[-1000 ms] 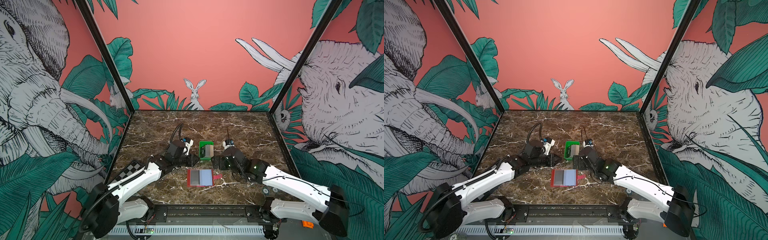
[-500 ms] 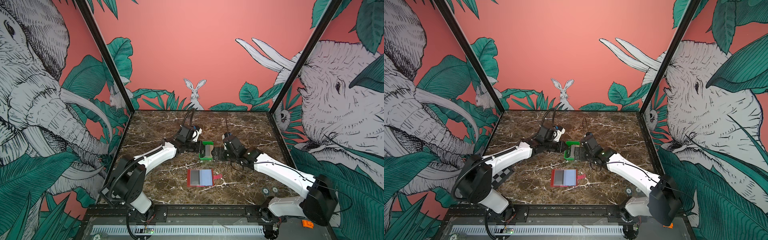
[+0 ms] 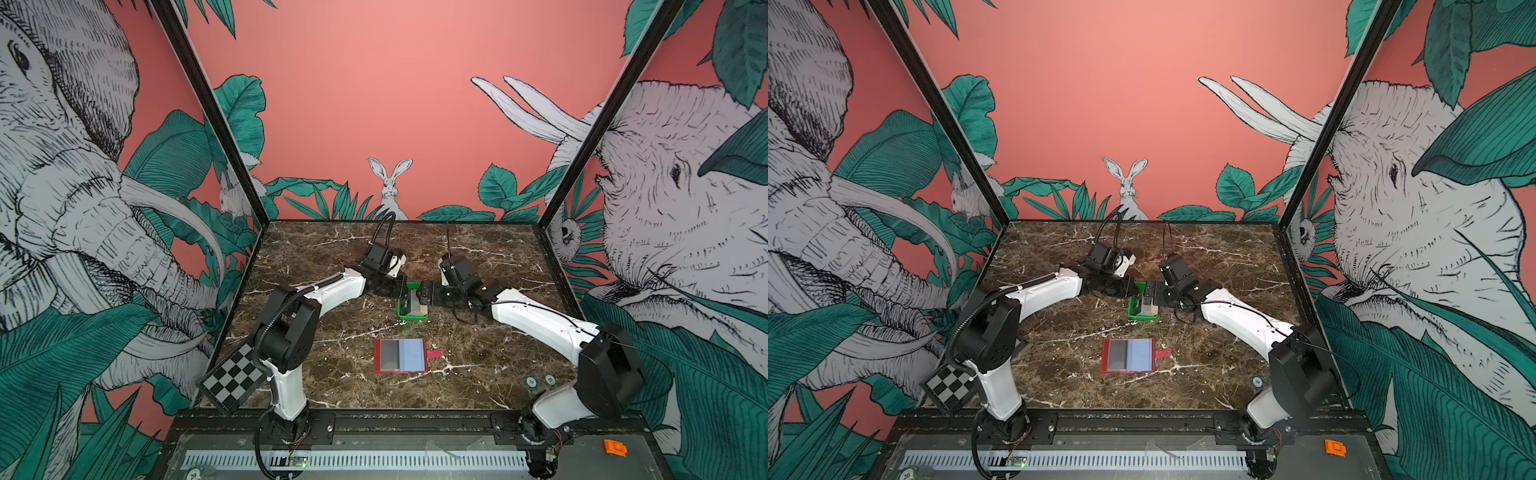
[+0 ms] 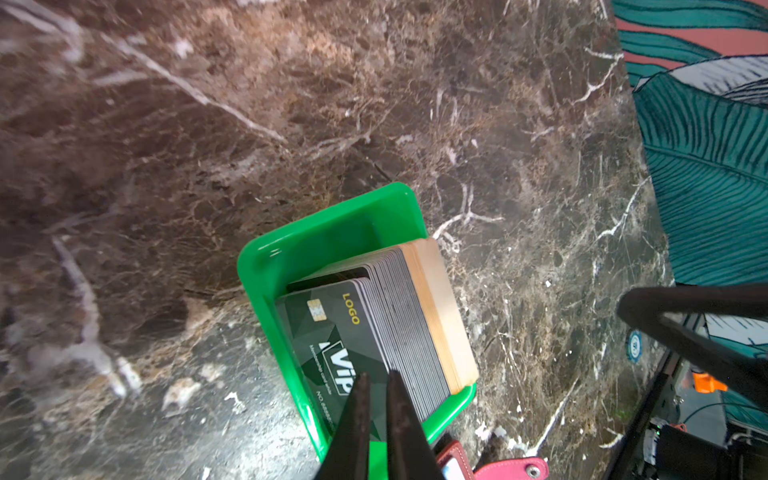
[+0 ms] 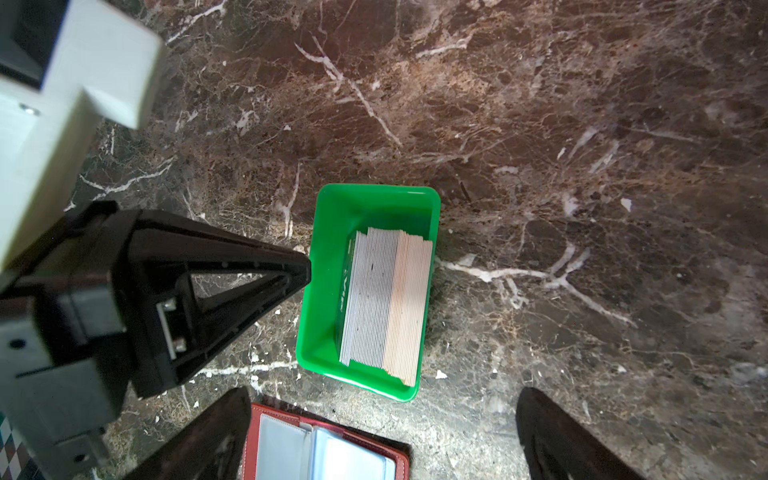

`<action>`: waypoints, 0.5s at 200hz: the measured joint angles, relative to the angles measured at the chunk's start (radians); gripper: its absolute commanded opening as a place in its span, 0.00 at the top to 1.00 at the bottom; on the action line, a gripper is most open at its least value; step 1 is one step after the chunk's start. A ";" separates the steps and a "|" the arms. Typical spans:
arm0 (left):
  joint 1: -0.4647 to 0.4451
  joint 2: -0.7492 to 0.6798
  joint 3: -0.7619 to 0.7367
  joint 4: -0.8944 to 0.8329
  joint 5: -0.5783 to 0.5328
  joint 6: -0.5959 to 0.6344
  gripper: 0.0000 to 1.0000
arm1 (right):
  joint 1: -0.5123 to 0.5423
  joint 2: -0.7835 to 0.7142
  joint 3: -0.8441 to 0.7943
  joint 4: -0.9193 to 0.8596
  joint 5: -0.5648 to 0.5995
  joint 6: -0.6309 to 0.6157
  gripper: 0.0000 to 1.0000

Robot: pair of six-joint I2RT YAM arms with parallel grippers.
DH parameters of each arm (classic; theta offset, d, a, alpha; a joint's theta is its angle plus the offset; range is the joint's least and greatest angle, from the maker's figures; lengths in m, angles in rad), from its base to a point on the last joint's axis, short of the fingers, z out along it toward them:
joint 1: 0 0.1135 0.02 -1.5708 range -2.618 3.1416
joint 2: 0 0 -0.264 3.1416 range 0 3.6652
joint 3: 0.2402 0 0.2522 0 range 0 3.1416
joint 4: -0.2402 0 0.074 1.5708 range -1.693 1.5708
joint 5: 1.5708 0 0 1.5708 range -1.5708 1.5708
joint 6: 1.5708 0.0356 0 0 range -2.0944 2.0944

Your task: Put the credit cards into the card holder

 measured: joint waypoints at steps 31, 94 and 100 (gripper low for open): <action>0.005 0.020 -0.007 0.019 0.010 -0.008 0.89 | -0.003 0.058 0.030 0.003 -0.002 0.000 0.02; 0.011 0.024 -0.007 0.018 0.005 -0.018 0.89 | -0.003 0.159 0.044 0.024 -0.026 0.003 0.02; 0.011 0.024 -0.007 0.018 0.005 -0.021 0.89 | -0.003 0.161 0.044 0.026 -0.027 0.003 0.02</action>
